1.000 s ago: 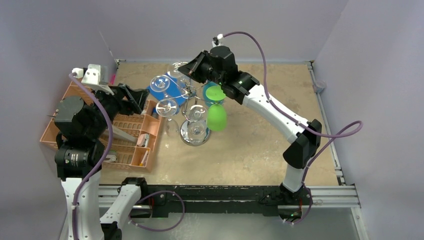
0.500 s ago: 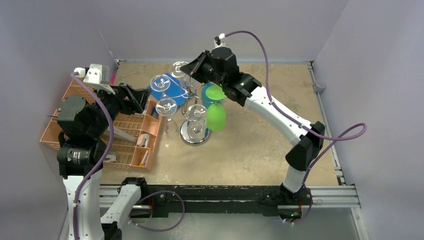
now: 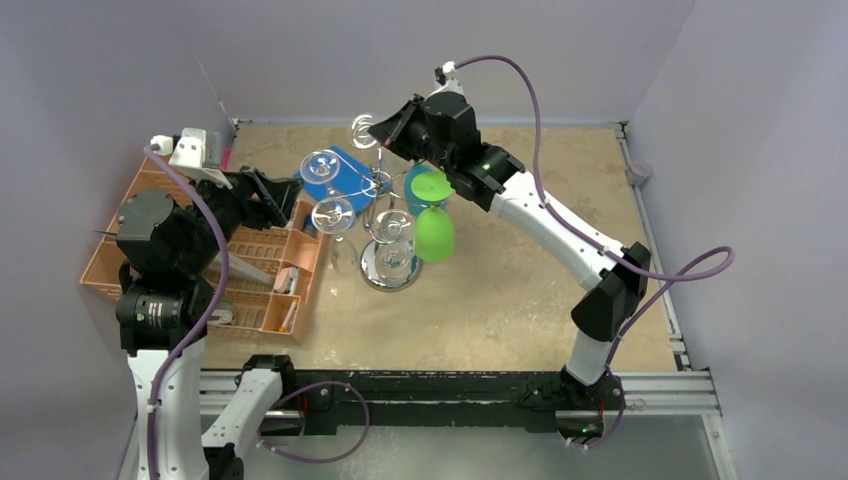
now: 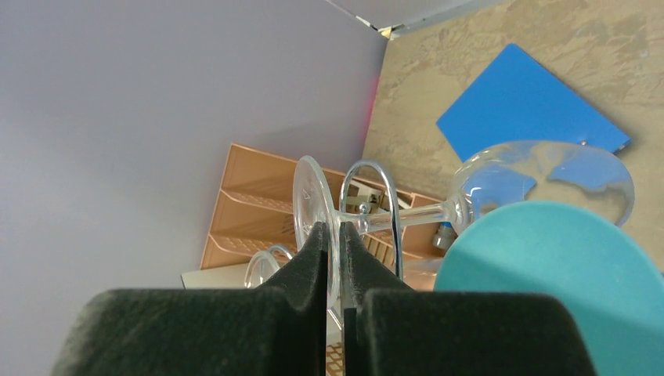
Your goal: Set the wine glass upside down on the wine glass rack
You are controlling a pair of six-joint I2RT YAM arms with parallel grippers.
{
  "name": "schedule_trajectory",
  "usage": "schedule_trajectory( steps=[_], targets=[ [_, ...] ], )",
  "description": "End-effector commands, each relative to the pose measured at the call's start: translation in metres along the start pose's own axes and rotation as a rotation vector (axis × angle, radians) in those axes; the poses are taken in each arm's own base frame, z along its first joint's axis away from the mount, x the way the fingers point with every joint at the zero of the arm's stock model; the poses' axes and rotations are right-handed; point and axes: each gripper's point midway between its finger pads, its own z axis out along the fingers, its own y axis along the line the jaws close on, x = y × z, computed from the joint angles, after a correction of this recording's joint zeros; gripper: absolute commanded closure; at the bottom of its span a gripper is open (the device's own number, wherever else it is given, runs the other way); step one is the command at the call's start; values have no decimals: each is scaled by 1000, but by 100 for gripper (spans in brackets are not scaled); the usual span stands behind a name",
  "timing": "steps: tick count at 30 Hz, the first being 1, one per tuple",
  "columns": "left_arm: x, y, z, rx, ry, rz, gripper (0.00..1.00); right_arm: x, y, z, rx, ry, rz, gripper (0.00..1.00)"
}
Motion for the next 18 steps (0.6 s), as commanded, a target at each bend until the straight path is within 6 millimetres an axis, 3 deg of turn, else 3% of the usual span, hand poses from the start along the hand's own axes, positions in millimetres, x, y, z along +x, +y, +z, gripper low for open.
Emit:
schedule_trajectory(
  steps=[1, 9, 18],
  targets=[
    [-5, -3, 1, 17, -25, 3, 31, -48, 50, -19, -140, -148, -9, 100],
    [-2, -2, 1, 16, -21, 2, 31, -52, 55, -10, -161, -159, -22, 100],
    [2, -3, 5, 32, -12, -4, 31, -41, 52, 5, -165, -112, -55, 100]
  ],
)
